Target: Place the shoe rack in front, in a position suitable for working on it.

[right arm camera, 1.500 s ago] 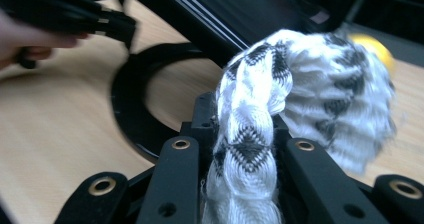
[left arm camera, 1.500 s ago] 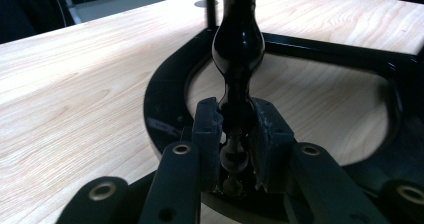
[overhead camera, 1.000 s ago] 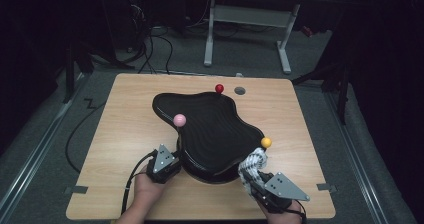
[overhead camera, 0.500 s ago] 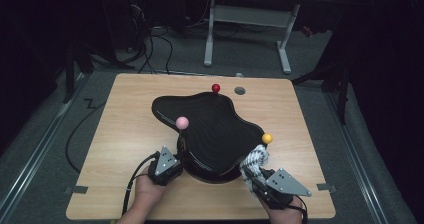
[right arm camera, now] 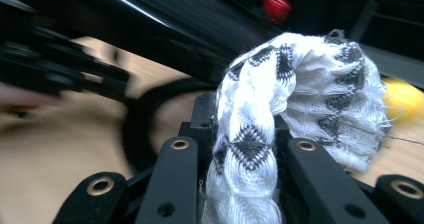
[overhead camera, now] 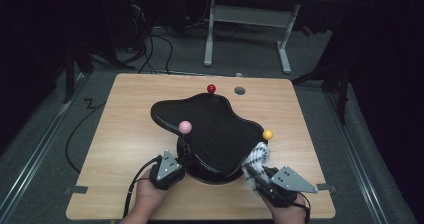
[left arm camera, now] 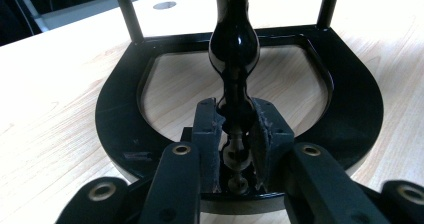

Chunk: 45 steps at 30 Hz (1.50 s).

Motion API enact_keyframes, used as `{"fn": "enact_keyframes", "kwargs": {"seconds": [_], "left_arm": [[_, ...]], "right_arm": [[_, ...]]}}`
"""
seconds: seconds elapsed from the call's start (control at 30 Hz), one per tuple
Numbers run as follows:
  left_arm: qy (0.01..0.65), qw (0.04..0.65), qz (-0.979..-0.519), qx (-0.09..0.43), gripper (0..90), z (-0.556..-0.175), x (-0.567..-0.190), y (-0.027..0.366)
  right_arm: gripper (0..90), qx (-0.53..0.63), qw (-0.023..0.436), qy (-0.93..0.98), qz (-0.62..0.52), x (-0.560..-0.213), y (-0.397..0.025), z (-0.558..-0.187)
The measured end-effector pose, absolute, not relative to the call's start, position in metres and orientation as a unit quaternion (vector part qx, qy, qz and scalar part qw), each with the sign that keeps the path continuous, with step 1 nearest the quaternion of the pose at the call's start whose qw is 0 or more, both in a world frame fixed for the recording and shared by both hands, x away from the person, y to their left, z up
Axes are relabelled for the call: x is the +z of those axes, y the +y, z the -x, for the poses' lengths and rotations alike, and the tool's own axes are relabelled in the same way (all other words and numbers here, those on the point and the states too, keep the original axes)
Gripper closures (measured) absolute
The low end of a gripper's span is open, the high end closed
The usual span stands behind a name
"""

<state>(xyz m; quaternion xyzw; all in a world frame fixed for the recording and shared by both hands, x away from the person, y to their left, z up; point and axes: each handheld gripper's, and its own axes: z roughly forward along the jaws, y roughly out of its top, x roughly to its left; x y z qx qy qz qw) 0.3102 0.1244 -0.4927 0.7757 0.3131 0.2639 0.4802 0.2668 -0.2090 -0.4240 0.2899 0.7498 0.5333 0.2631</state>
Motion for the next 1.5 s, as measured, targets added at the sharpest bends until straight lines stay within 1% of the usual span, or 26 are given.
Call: {"fn": "enact_keyframes", "kwargs": {"seconds": [0.1, 0.17, 0.27, 0.4, 0.57, 0.67, 0.93, 1.03, 1.13, 1.27, 1.37, 1.5], "left_arm": [[0.314, 0.481, -0.776, 0.262, 74.4, -0.311, -0.493, 0.127], [0.314, 0.480, -0.775, 0.264, 74.4, -0.311, -0.493, 0.127], [0.312, 0.481, -0.776, 0.263, 74.4, -0.311, -0.493, 0.127], [0.310, 0.482, -0.776, 0.262, 74.4, -0.312, -0.493, 0.127], [0.311, 0.482, -0.776, 0.263, 74.4, -0.312, -0.493, 0.126], [0.313, 0.480, -0.777, 0.261, 74.4, -0.311, -0.492, 0.125], [0.307, 0.483, -0.778, 0.259, 74.3, -0.310, -0.493, 0.122], [0.305, 0.482, -0.778, 0.261, 74.2, -0.309, -0.493, 0.122], [0.303, 0.481, -0.780, 0.262, 74.0, -0.310, -0.493, 0.122], [0.304, 0.481, -0.780, 0.261, 74.0, -0.310, -0.493, 0.122], [0.304, 0.482, -0.779, 0.260, 74.0, -0.310, -0.493, 0.122], [0.305, 0.482, -0.779, 0.260, 74.0, -0.310, -0.493, 0.122]], "right_arm": [[75.6, 0.541, 0.259, 0.755, -0.264, -0.419, -0.202, -0.257], [75.7, 0.540, 0.261, 0.755, -0.265, -0.422, -0.204, -0.259], [75.6, 0.526, 0.265, 0.750, -0.301, -0.431, -0.215, -0.271], [75.6, 0.514, 0.251, 0.733, -0.367, -0.446, -0.235, -0.294], [75.5, 0.505, 0.254, 0.728, -0.388, -0.449, -0.242, -0.304], [75.6, 0.517, 0.243, 0.732, -0.370, -0.442, -0.234, -0.297], [75.6, 0.545, 0.246, 0.750, -0.283, -0.418, -0.210, -0.260], [75.7, 0.554, 0.249, 0.748, -0.269, -0.408, -0.211, -0.251], [75.8, 0.572, 0.245, 0.731, -0.279, -0.403, -0.218, -0.249], [75.9, 0.586, 0.267, 0.699, -0.311, -0.396, -0.235, -0.254], [75.9, 0.576, 0.298, 0.681, -0.341, -0.398, -0.248, -0.266], [75.8, 0.547, 0.296, 0.679, -0.389, -0.419, -0.258, -0.290]]}}
